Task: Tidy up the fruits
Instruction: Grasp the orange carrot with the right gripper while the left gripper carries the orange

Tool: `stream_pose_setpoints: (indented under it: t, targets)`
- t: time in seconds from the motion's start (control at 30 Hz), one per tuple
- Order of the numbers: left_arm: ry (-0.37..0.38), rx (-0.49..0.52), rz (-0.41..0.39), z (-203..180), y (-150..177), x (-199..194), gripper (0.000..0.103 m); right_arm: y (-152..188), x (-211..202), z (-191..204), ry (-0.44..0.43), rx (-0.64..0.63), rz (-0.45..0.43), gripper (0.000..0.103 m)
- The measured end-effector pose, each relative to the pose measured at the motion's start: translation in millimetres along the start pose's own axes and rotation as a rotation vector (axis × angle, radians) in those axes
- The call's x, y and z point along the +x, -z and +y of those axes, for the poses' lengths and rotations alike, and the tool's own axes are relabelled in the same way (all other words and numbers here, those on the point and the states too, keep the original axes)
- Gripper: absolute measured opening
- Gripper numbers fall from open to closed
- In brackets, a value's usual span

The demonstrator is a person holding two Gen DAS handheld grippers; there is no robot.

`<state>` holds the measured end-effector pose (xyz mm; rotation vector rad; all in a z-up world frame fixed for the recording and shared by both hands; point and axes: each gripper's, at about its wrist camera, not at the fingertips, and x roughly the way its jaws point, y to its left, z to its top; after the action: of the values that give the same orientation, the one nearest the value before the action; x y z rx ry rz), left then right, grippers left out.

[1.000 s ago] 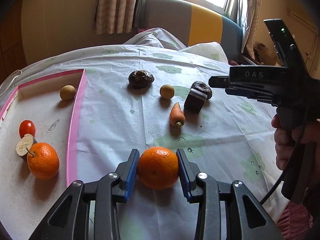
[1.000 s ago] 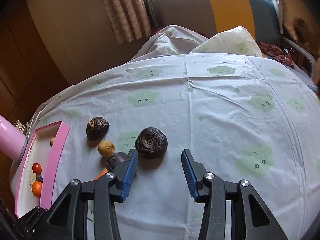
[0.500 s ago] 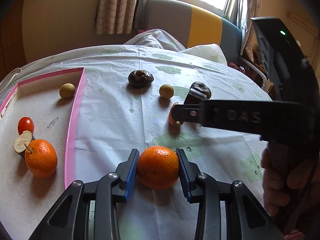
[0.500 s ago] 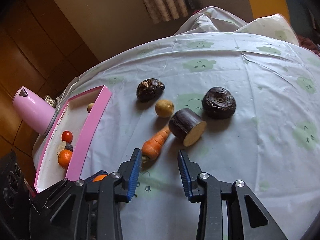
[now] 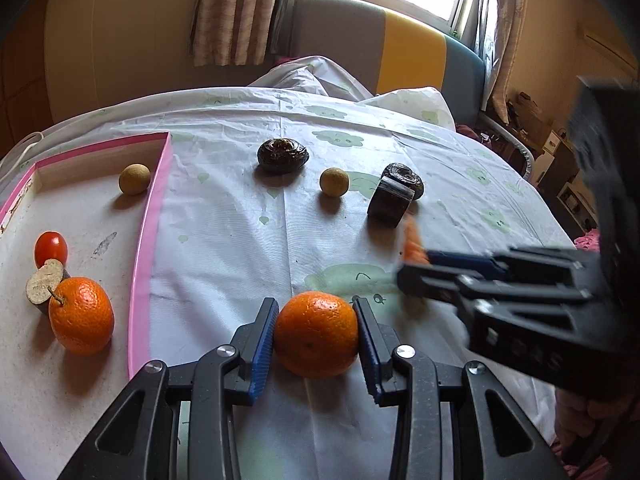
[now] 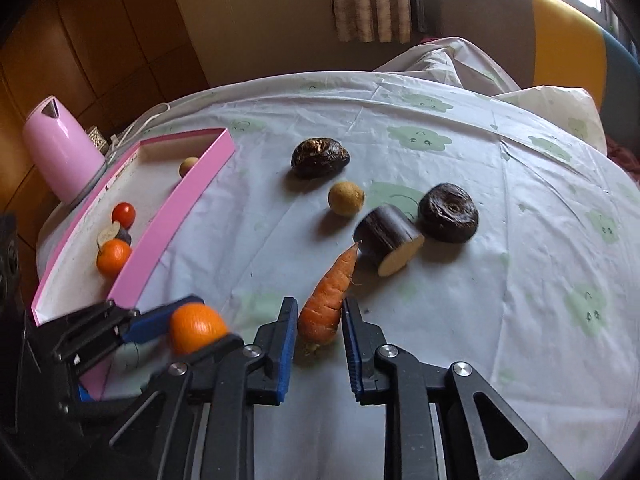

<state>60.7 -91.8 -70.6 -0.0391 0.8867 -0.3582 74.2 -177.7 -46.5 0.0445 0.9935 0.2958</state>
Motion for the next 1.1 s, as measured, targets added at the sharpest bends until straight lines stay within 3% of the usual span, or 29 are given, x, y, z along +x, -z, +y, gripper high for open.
stream_pose_setpoints:
  t: [0.23, 0.67, 0.93, 1.1]
  targets:
    - [-0.02, 0.008, 0.021, -4, -3, -3, 0.038, 35, -26, -25, 0.072, 0.138, -0.056, 0.023]
    - [-0.033, 0.001, -0.013, 3, -1, -42, 0.038, 36, -15, -28, 0.077, 0.228, -0.128, 0.022]
    - [-0.056, -0.069, -0.041, 33, -3, -66, 0.038, 37, -13, -25, 0.105, 0.223, -0.13, 0.022]
    - [-0.082, -0.155, -0.074, 71, -5, -85, 0.038, 37, -11, -24, 0.12, 0.219, -0.128, 0.022]
